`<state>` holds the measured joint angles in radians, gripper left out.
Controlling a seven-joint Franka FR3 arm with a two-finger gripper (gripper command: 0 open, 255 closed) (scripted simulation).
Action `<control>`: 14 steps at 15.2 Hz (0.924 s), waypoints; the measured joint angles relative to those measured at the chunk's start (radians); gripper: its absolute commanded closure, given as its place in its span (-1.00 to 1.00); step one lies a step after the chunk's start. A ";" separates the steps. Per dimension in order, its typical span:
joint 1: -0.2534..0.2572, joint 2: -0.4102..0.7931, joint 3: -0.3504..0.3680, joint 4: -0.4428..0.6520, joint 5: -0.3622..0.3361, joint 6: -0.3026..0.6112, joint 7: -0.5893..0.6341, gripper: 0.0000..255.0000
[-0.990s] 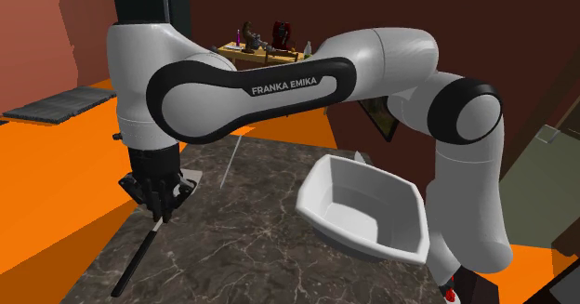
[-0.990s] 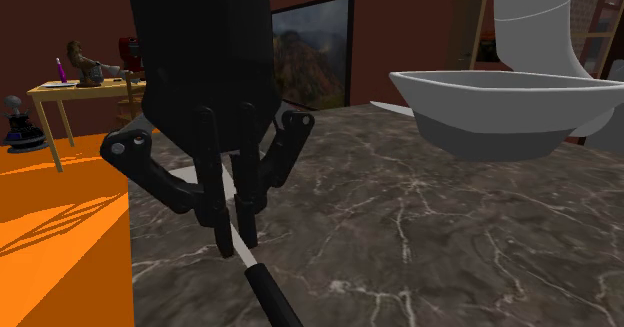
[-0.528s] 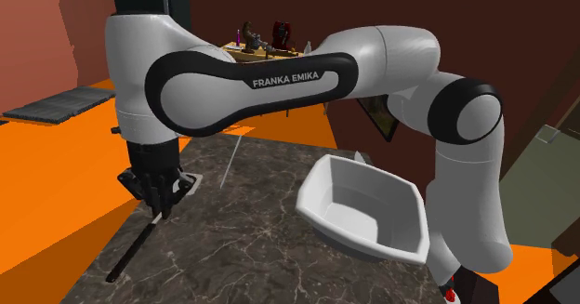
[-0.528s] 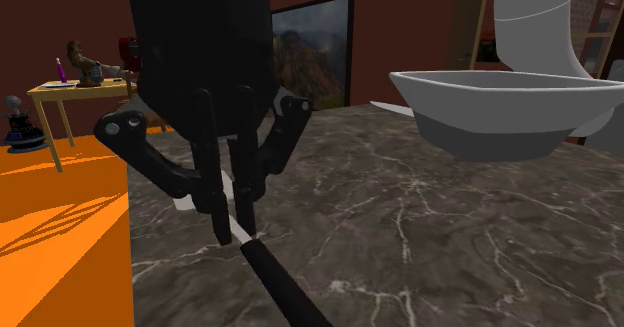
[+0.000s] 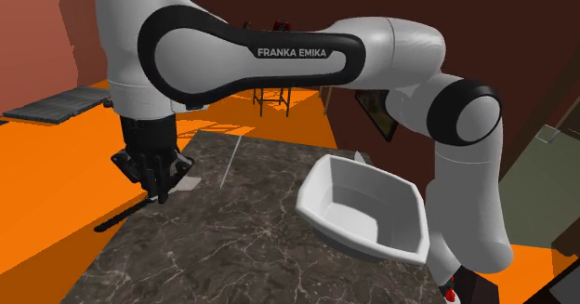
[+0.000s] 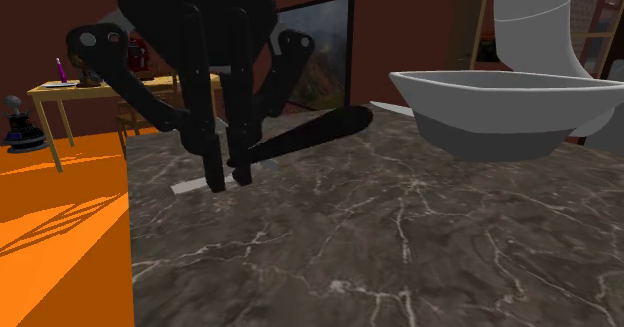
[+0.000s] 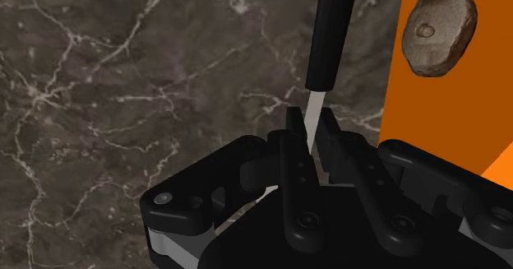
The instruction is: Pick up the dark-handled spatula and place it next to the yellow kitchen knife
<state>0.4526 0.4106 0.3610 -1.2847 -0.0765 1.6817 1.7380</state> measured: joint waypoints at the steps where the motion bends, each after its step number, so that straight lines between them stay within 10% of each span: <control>1: 0.000 0.000 0.000 0.011 0.000 -0.012 0.000 1.00; 5: 0.008 0.012 0.000 0.088 -0.004 -0.075 0.001 1.00; 14: -0.147 -0.280 -0.036 -0.292 0.101 0.019 -0.168 1.00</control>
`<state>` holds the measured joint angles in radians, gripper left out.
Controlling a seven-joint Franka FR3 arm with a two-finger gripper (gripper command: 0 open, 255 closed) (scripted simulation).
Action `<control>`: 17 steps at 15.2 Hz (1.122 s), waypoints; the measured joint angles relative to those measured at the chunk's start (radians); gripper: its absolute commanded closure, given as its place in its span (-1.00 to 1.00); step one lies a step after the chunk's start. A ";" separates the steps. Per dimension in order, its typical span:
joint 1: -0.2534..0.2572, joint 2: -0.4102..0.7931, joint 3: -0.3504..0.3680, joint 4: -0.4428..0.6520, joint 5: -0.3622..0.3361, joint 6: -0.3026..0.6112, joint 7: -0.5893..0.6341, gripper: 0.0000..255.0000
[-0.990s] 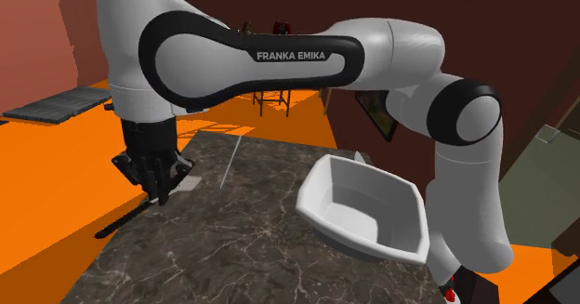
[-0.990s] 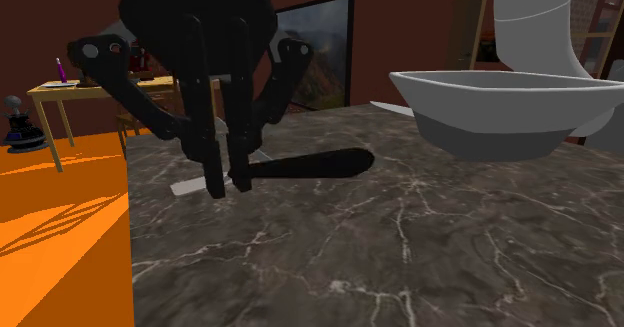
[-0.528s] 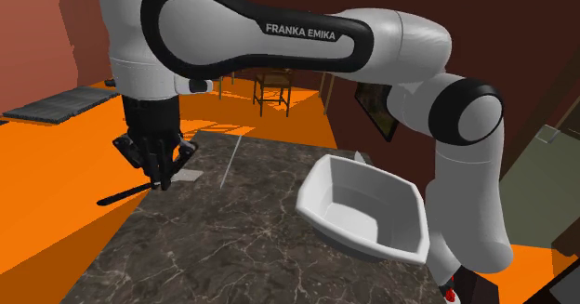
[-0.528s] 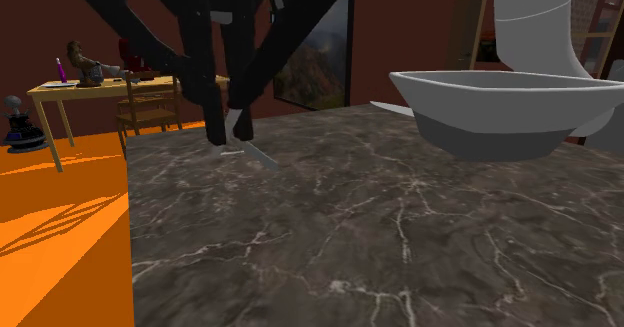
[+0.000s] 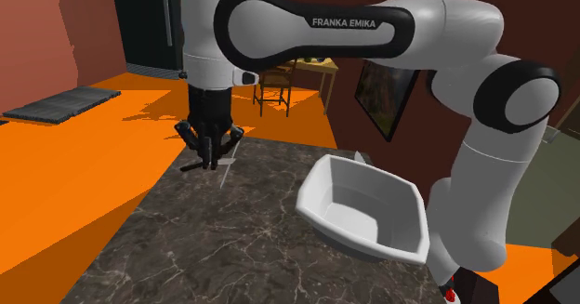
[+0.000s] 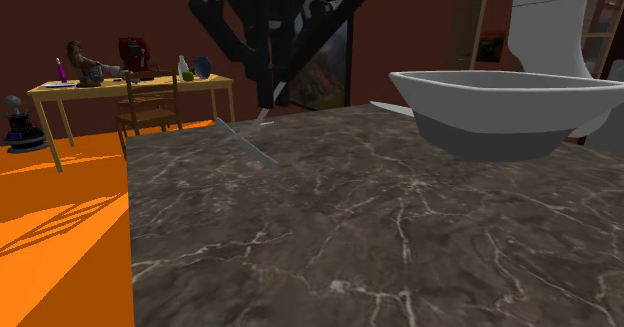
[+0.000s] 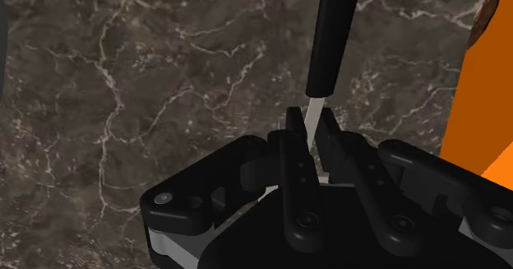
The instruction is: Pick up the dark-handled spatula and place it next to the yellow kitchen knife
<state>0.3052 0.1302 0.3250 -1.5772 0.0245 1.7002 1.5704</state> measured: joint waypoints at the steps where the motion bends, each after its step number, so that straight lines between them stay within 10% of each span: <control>1: -0.013 -0.021 -0.008 -0.023 0.007 0.002 -0.022 1.00; 17: -0.189 -0.353 -0.209 -0.394 0.062 0.024 -0.410 1.00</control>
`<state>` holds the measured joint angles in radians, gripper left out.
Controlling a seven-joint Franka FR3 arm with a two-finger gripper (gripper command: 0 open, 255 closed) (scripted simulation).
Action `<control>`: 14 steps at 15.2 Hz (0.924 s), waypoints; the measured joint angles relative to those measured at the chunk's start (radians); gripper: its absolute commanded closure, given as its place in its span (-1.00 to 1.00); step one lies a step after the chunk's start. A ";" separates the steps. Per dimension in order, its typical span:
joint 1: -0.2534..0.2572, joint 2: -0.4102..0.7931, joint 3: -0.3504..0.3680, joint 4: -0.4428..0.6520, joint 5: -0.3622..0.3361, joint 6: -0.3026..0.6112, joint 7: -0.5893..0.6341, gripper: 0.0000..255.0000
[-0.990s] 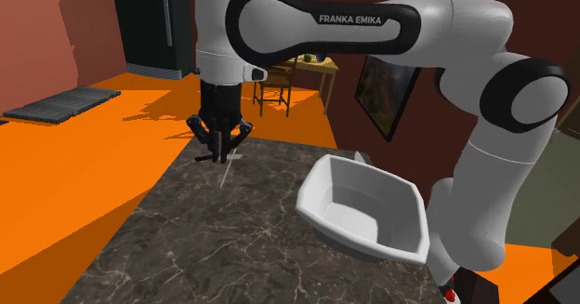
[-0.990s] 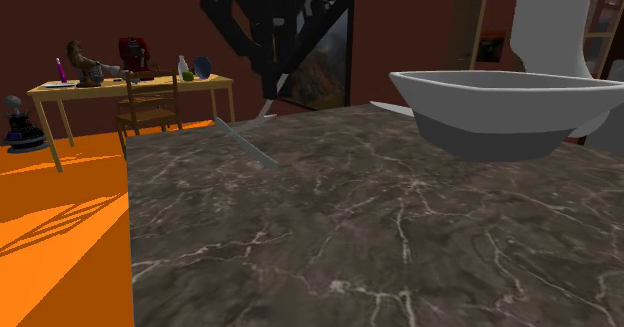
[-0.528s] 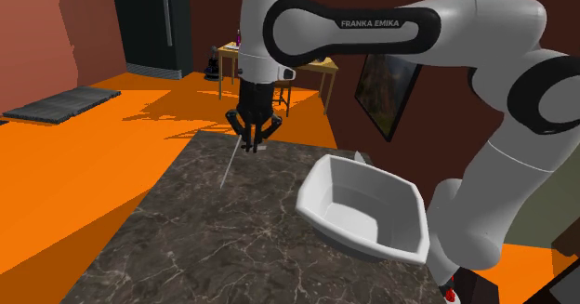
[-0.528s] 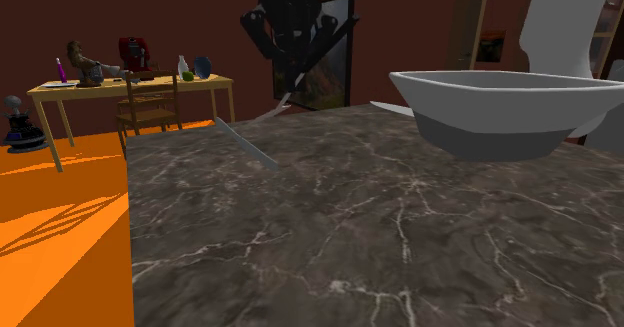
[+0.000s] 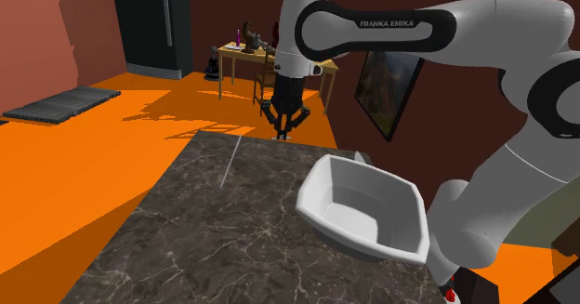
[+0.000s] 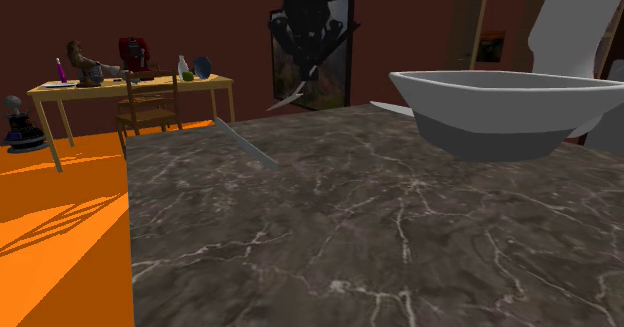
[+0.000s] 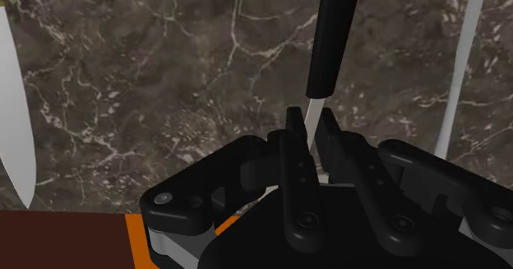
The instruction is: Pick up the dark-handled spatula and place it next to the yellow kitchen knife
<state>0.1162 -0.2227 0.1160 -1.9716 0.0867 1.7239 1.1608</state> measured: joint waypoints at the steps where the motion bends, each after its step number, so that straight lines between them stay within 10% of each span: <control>1: -0.010 -0.015 -0.015 -0.017 -0.002 0.000 -0.025 1.00; 14: -0.049 -0.052 -0.079 -0.160 -0.017 0.098 -0.132 1.00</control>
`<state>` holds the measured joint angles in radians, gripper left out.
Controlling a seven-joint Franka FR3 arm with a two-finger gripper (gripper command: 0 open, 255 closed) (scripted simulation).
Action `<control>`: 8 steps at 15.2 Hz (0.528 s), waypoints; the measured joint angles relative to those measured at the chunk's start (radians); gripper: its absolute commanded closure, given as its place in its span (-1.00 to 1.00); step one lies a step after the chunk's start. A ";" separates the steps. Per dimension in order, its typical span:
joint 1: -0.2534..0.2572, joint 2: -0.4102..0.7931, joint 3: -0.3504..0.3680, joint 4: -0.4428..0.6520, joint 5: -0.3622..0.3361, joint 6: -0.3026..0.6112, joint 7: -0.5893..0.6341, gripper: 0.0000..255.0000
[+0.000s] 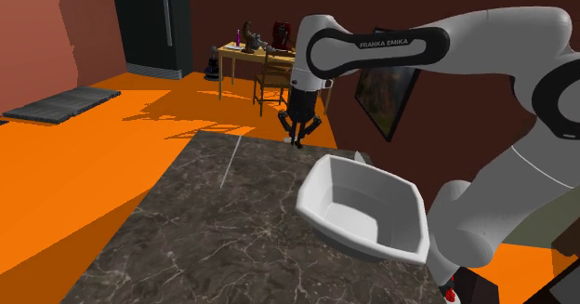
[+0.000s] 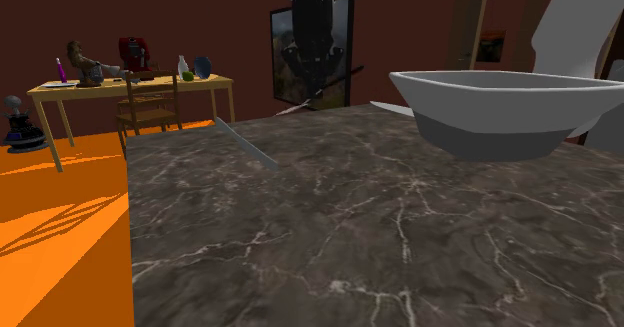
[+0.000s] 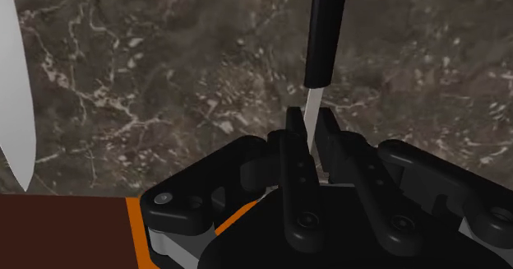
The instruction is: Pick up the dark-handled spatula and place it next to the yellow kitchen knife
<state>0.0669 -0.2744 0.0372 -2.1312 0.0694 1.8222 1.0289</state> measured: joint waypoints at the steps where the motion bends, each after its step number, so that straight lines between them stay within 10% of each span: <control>1: 0.000 0.003 0.000 -0.012 0.000 0.015 -0.002 1.00; 8: 0.000 0.009 0.001 -0.071 0.002 0.081 -0.005 1.00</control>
<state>0.0671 -0.2650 0.0377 -2.2025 0.0709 1.9030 1.0238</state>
